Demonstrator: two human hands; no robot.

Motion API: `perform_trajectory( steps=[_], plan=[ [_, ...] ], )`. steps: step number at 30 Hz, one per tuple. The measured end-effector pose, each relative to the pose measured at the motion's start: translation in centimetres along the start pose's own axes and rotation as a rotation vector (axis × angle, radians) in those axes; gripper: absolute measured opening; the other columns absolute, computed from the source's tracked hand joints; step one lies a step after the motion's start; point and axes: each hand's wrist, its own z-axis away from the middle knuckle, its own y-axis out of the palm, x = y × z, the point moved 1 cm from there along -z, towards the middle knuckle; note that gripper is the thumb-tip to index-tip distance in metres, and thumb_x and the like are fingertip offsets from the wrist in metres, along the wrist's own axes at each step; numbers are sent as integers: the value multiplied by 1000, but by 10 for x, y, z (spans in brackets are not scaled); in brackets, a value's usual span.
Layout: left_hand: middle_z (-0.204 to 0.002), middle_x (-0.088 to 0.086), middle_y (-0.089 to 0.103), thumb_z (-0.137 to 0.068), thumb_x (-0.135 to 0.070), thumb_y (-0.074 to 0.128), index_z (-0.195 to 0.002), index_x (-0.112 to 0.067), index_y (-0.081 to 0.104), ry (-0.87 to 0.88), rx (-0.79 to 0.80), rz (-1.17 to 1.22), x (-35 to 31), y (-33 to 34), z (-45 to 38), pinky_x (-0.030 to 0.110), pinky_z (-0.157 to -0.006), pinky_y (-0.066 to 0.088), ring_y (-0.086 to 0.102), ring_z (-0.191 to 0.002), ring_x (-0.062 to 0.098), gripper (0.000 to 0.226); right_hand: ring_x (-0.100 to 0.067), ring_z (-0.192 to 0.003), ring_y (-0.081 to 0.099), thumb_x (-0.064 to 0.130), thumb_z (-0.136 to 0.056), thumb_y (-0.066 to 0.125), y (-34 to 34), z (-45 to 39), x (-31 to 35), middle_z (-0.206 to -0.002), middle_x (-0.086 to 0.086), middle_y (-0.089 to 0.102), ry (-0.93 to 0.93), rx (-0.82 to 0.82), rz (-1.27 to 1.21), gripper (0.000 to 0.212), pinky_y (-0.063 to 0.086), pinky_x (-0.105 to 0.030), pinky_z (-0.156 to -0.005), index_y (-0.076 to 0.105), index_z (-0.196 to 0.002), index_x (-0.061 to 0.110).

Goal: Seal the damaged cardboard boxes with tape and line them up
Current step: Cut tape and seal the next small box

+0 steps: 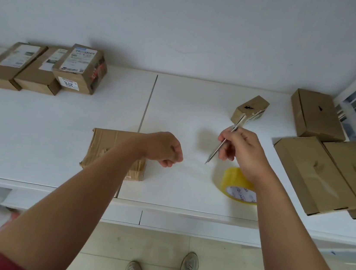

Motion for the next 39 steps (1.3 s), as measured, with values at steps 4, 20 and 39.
perform_trajectory(
  steps=[4,20,39],
  plan=[
    [-70,-4,69,-95,-15,63,-85,-16,68,-4,-17,-37,-1,-1,2,12,-59,48,65,-57,2,11,-21,-54,52,23,-83,50,7,2,0,-54,-13,62,-38,-32,-74,19,39,-23,-51,63,-76,12],
    [-66,-7,69,-93,-4,56,-81,-18,68,-22,-160,-253,0,-73,58,17,-61,46,64,-55,-1,22,-20,-50,49,23,-82,50,28,-6,5,-52,-7,51,9,-62,-361,25,43,-24,-51,67,-64,20],
    [-65,-6,68,-95,-14,62,-78,-17,69,-18,-106,-118,26,-61,59,22,-67,50,65,-61,9,18,-18,-68,68,11,-97,51,42,-5,3,-74,-9,74,-27,-27,-69,16,48,-23,-56,64,-90,7]
  ],
)
